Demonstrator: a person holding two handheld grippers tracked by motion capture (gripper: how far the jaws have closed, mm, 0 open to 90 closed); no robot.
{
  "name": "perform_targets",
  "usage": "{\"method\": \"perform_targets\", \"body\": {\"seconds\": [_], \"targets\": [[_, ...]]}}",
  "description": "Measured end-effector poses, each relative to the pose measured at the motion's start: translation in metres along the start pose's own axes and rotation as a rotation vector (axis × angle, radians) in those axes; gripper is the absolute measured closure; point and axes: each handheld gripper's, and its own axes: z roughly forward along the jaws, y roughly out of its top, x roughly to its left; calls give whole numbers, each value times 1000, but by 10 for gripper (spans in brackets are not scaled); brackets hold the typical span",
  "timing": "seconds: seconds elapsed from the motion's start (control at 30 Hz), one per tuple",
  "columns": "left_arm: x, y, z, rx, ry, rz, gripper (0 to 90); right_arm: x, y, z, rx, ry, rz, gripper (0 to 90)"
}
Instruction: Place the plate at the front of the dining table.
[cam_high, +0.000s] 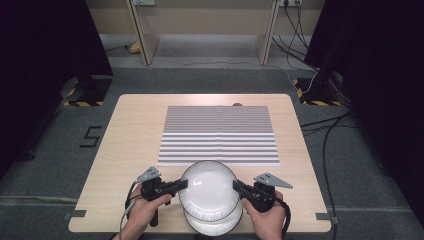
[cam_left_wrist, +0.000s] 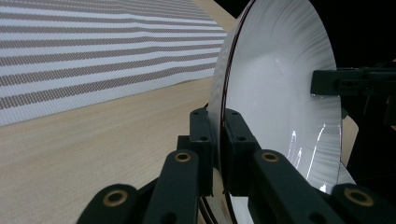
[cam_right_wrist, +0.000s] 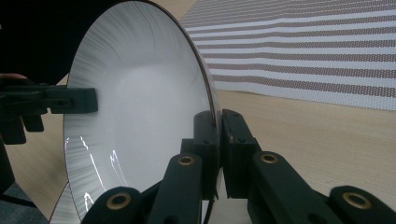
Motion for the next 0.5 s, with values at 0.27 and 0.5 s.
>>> {"method": "perform_targets", "body": {"seconds": [0.27,0.5], "targets": [[1,-1,1,-14,4,20,832,-9,-3,5,36,44,36,853],[1,-1,0,-33,1,18,830,-11,0,8,68,78,63,797]]}}
